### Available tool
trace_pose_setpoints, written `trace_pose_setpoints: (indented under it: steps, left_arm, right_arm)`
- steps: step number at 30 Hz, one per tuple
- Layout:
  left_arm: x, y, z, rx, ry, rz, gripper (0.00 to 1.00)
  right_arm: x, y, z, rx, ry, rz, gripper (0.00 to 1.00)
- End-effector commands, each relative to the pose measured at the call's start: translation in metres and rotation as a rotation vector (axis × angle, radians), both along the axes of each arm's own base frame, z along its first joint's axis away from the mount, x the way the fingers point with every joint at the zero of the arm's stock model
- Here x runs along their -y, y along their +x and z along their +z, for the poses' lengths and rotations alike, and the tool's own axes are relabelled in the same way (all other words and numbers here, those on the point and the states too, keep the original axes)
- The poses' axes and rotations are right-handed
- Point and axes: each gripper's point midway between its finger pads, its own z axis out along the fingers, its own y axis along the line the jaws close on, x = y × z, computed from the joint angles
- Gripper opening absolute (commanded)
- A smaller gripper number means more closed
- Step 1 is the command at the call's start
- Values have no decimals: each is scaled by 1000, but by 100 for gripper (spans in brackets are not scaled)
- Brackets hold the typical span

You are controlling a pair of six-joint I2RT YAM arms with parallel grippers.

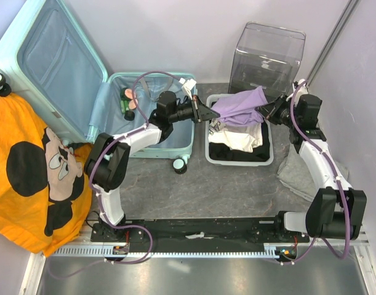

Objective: Open, take out, and arrange the luggage
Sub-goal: Place the clothes in the bin.

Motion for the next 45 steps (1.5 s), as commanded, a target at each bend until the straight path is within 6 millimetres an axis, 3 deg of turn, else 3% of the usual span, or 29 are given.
trace_pose_setpoints:
  steps: [1, 8, 12, 14, 15, 16, 18, 19, 23, 24, 27, 29, 32, 33, 35, 36, 38, 39, 40, 41, 42, 45]
  left_arm:
    - [-12, -20, 28, 0, -53, -38, 1]
    - [-15, -41, -2, -95, -9, -66, 2]
    - [-20, -44, -15, -104, 54, -36, 2]
    - [-20, -49, -18, -93, 92, -40, 14]
    - [-21, -50, -19, -91, 107, -40, 20]
    - [-22, -52, -19, -87, 122, -38, 36]
    - [-28, -53, -19, -75, 168, -14, 49]
    - [-31, -54, -18, -66, 183, -2, 57]
    - [-48, -53, -8, -12, 265, 69, 67]
    - [-52, -53, 2, 8, 275, 85, 71]
    - [-73, -49, 3, 26, 366, 181, 83]
    - [-88, -43, 2, 36, 414, 256, 86]
    - [-107, -46, 8, 41, 417, 304, 89]
    - [-116, -45, 5, 29, 422, 319, 89]
    - [-126, -50, 17, 35, 400, 320, 90]
    - [-141, -46, 20, 18, 387, 336, 91]
    - [-150, -60, 40, -18, 313, 264, 91]
    - [-170, -54, 46, -32, 300, 290, 93]
    - [-179, -62, 43, -67, 325, 267, 93]
    - [-185, -64, 56, -44, 320, 248, 93]
    - [-202, -59, 57, -45, 341, 285, 93]
    - [-230, -51, 49, -18, 454, 401, 94]
  right_arm:
    - [40, -5, 9, 9, -96, -176, 0]
    - [41, -31, -10, -69, -106, -194, 2]
    - [40, -43, -23, -104, -90, -210, 25]
    - [43, -49, -26, -107, -92, -232, 35]
    - [44, -51, -27, -111, -95, -242, 46]
    - [46, -53, -21, -93, -99, -254, 52]
    - [54, -55, -12, -68, -118, -301, 67]
    - [56, -58, 1, -31, -123, -319, 70]
    - [64, -61, 40, 95, -130, -371, 76]
    - [63, -60, 52, 144, -121, -372, 76]
    - [55, -56, 77, 231, -101, -353, 76]
    - [50, -48, 79, 233, -101, -338, 76]
    - [27, -33, 92, 262, -111, -271, 76]
    - [6, -31, 103, 291, -118, -220, 76]
    - [-16, -19, 98, 274, -141, -170, 79]
    - [-42, -14, 99, 272, -153, -110, 81]
    - [-64, -8, 99, 272, -175, -58, 83]
    - [-82, -4, 102, 276, -177, -15, 83]
    - [-90, -2, 102, 279, -195, 3, 83]
    - [-96, -2, 97, 261, -213, 20, 83]
    - [-109, -4, 98, 259, -224, 51, 83]
    - [-126, 5, 62, 177, -270, 95, 83]
